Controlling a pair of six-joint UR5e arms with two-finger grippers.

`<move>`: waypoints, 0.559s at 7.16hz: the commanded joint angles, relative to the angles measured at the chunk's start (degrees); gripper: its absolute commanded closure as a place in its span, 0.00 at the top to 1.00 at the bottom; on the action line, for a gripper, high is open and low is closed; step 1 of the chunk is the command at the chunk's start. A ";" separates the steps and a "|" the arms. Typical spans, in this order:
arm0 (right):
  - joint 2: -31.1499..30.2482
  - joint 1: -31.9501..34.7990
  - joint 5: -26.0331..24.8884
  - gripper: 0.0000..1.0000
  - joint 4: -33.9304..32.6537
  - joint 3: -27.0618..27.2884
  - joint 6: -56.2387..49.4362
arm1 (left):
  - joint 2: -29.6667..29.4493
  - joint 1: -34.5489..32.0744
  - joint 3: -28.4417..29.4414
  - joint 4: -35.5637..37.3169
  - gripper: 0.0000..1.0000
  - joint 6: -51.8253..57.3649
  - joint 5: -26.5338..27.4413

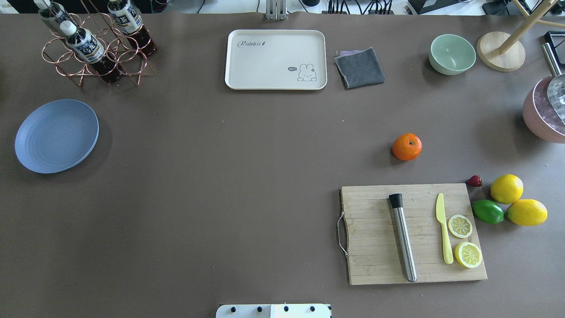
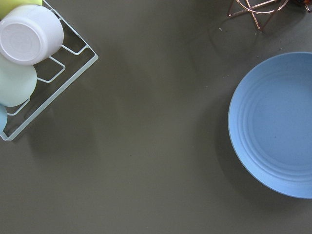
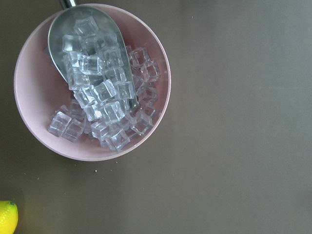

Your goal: Pick orange to plate

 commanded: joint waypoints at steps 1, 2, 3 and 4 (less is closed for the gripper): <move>0.01 0.00 0.06 1.00 0.00 0.02 0.07 | 0.00 0.06 -0.12 0.00 0.98 -0.06 0.01; 0.01 0.00 0.06 1.00 0.00 0.11 0.07 | -0.09 0.06 -0.12 0.00 0.98 -0.06 0.10; 0.01 0.00 0.06 1.00 0.00 0.11 0.07 | -0.09 0.06 -0.21 0.00 0.98 -0.06 0.01; 0.01 0.00 0.06 1.00 0.00 0.11 0.07 | -0.09 0.06 -0.21 0.00 0.98 -0.06 0.01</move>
